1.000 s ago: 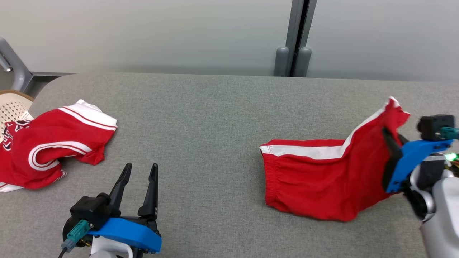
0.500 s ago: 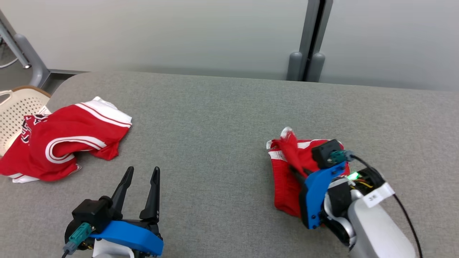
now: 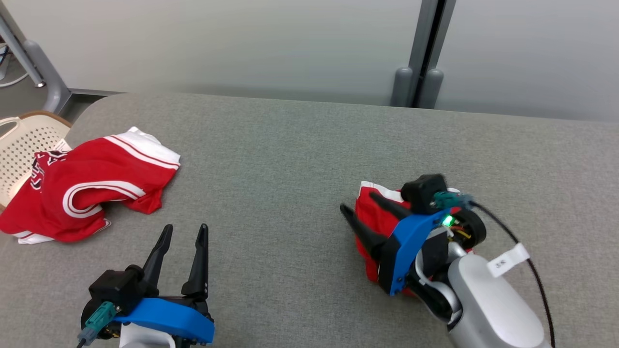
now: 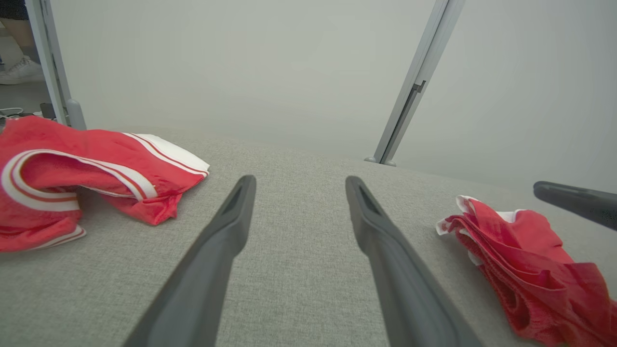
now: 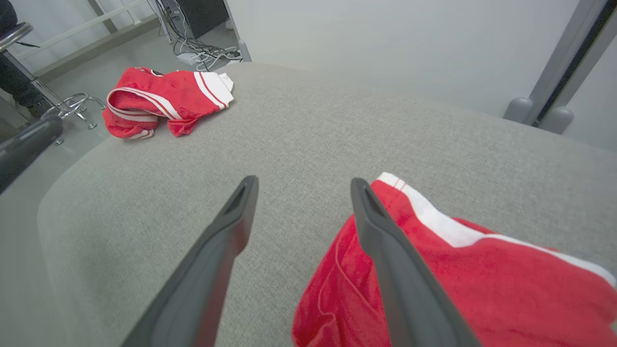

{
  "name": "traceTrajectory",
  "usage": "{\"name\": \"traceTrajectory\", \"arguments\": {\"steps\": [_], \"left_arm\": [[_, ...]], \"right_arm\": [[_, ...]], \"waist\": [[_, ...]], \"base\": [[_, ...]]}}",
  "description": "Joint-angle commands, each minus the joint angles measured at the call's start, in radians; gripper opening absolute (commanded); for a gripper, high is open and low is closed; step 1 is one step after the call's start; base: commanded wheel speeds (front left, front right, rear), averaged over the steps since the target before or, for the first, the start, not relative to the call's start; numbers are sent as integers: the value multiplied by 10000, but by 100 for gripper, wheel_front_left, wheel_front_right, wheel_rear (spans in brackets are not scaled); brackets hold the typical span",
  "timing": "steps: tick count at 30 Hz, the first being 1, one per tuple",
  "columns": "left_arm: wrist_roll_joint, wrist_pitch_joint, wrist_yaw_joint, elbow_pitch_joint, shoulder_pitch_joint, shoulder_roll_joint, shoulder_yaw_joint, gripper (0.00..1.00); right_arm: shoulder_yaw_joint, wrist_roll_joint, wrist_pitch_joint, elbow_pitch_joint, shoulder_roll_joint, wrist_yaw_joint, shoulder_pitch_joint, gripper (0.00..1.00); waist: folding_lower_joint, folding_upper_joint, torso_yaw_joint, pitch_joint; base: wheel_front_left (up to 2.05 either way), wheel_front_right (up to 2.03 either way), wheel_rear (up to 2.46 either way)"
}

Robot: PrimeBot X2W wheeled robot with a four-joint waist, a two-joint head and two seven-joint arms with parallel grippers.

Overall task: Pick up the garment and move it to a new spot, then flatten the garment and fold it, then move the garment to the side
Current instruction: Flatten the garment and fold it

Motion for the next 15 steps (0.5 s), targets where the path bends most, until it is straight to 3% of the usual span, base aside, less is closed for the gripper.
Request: {"name": "traceTrajectory", "arguments": {"steps": [1,8,15], "left_arm": [[-31,-52,47,-6,65,55,65,100],[-50,-64,199,-135,190,89,65,100],[-79,-45,238,-225,183,70,-7,100]], "right_arm": [[-216,100,-279,-382,-23,5,5,100],[-2433,-1043,-1306,-1825,-392,5,1155,100],[-3986,-2207,-1428,-1811,-240,5,2397,100]], "waist": [[0,0,-118,-30],[0,0,-354,-141],[0,0,-445,-61]], "base": [[0,0,0],[0,0,0],[0,0,0]]}}
